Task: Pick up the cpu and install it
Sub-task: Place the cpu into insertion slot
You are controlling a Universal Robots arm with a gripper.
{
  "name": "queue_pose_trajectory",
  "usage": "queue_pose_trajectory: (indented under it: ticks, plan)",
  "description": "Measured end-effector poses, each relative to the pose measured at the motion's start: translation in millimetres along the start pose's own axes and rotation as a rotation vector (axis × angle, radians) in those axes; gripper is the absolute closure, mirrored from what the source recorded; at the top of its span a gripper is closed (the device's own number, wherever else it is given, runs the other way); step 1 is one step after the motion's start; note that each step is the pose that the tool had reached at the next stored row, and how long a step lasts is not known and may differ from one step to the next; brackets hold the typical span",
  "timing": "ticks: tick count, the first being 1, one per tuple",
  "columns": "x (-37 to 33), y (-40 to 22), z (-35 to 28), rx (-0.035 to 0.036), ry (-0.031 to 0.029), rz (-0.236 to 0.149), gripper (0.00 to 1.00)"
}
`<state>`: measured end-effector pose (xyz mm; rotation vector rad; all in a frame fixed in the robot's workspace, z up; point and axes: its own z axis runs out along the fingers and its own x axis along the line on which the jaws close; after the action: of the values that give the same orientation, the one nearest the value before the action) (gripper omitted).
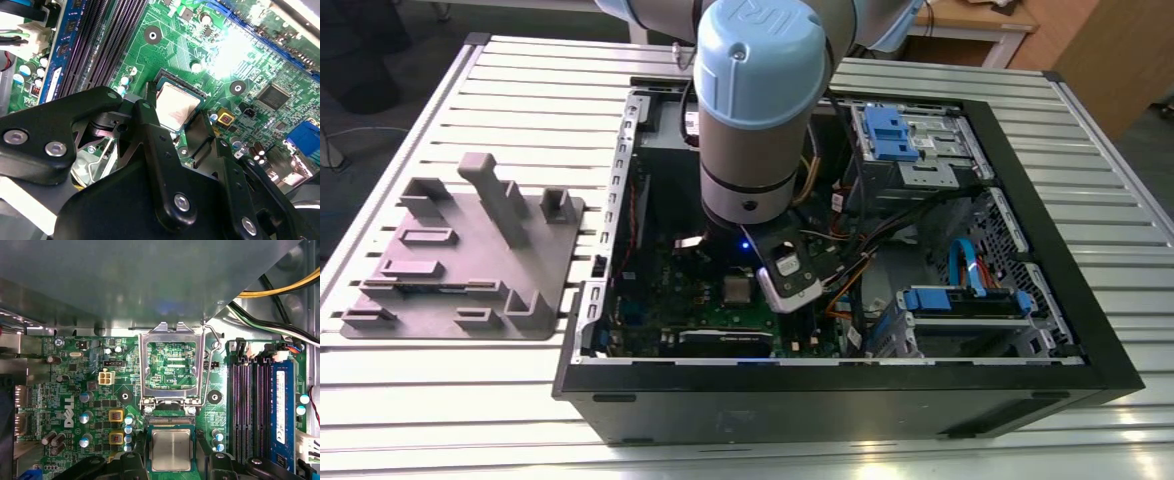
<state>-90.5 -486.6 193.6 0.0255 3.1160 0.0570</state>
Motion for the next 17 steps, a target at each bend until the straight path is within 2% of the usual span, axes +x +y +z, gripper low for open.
queue_pose_trajectory:
  ticks: [17]
  plan:
    - [0.0,1.5,-1.2,0.0002,0.0001,0.0,0.53]
